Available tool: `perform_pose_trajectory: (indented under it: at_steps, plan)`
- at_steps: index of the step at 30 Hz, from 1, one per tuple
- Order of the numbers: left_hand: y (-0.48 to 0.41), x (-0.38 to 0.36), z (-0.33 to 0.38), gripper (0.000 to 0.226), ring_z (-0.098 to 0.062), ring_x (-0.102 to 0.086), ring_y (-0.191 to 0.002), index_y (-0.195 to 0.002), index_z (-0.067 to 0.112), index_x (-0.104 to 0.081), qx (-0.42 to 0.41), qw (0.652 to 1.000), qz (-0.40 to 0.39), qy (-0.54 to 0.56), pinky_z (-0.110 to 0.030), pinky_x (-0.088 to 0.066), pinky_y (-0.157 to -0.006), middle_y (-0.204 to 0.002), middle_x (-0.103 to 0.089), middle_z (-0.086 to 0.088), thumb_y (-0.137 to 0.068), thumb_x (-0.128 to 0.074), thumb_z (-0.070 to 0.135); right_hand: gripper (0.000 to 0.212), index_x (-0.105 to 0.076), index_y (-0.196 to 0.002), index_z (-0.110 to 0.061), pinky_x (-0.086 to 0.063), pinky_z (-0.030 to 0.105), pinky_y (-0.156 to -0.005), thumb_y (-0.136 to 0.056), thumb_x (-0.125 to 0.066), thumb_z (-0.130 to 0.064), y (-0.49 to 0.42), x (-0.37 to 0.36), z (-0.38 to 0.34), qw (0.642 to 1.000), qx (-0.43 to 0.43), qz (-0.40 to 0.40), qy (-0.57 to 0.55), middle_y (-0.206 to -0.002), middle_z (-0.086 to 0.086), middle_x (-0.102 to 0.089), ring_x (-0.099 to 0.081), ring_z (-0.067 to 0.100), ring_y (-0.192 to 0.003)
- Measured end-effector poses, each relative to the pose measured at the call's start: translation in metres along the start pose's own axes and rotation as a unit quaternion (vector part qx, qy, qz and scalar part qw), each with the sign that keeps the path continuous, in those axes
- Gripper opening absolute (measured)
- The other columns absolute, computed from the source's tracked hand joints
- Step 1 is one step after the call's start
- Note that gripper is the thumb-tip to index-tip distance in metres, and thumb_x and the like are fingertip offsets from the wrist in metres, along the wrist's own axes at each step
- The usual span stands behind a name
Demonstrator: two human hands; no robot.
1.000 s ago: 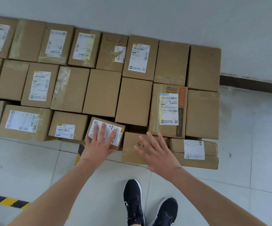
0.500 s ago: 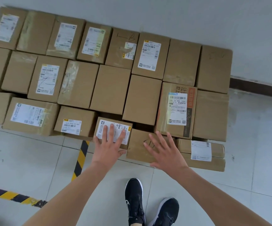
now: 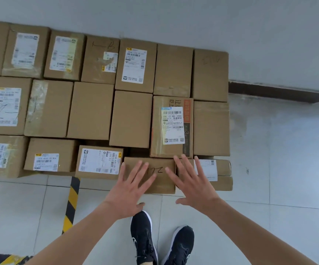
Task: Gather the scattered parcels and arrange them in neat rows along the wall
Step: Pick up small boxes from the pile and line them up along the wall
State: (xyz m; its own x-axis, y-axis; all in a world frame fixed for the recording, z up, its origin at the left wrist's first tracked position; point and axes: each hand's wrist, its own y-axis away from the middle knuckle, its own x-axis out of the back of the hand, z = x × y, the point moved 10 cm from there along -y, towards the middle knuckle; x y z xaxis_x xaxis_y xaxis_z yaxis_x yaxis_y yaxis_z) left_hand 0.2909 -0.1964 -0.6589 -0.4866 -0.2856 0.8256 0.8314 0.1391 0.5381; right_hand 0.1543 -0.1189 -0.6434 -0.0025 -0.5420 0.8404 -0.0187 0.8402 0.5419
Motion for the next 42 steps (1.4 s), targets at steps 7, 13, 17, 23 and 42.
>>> perform_pose_trajectory:
  at_steps: [7,13,17,23,42]
  plan:
    - [-0.036,0.003,0.003,0.112,-0.039,0.04,-0.137,-0.144,0.032,0.035,0.04,0.998,-0.039,-0.04,-0.074,0.003,-0.107,-0.146,0.048,-0.018,-0.09,-0.063,0.042,0.11,0.03,-0.149,-0.025,-0.001,0.069,-0.114,-0.091,-0.064,-0.028,0.006,-0.017,0.02,0.999,-0.037,0.001,0.03,-0.158,0.022,0.026,0.014,0.048,-0.145]
    - [-0.039,0.005,-0.005,0.111,-0.044,0.029,-0.142,-0.144,0.033,0.034,0.103,0.993,-0.055,-0.031,-0.073,-0.003,-0.11,-0.144,0.051,-0.015,-0.091,-0.063,0.036,0.115,0.032,-0.148,-0.024,-0.01,0.066,-0.114,-0.089,-0.066,-0.036,0.001,-0.017,0.016,0.997,-0.039,0.018,0.062,-0.159,0.024,0.021,-0.003,0.044,-0.147]
    - [-0.039,0.004,-0.004,0.109,-0.044,0.033,-0.139,-0.144,0.03,0.036,0.107,0.992,-0.048,-0.035,-0.074,-0.003,-0.109,-0.144,0.051,-0.017,-0.092,-0.06,0.034,0.113,0.026,-0.151,-0.025,-0.013,0.064,-0.115,-0.087,-0.067,-0.035,0.001,-0.016,0.018,0.997,-0.027,0.032,0.063,-0.16,0.022,0.018,-0.004,0.043,-0.147]
    - [-0.037,0.021,-0.005,0.119,-0.038,0.032,-0.142,-0.153,0.025,0.021,0.046,0.999,-0.017,-0.017,-0.074,0.002,-0.108,-0.155,0.035,-0.017,-0.073,-0.042,0.087,0.13,0.019,-0.154,-0.018,-0.01,0.062,-0.117,-0.072,-0.068,-0.07,0.007,-0.013,0.025,0.998,0.005,0.006,0.058,-0.16,0.023,0.017,0.006,0.044,-0.148]
    - [-0.121,0.076,-0.07,0.112,-0.041,0.036,-0.139,-0.13,0.048,0.045,0.162,0.982,-0.036,0.094,-0.077,-0.001,-0.108,-0.152,0.04,-0.012,-0.079,-0.05,0.077,0.091,0.011,-0.154,-0.031,-0.007,0.063,-0.117,-0.09,-0.042,-0.067,-0.064,0.024,0.113,0.973,-0.129,0.013,-0.193,-0.156,0.013,0.034,0.017,0.045,-0.146]
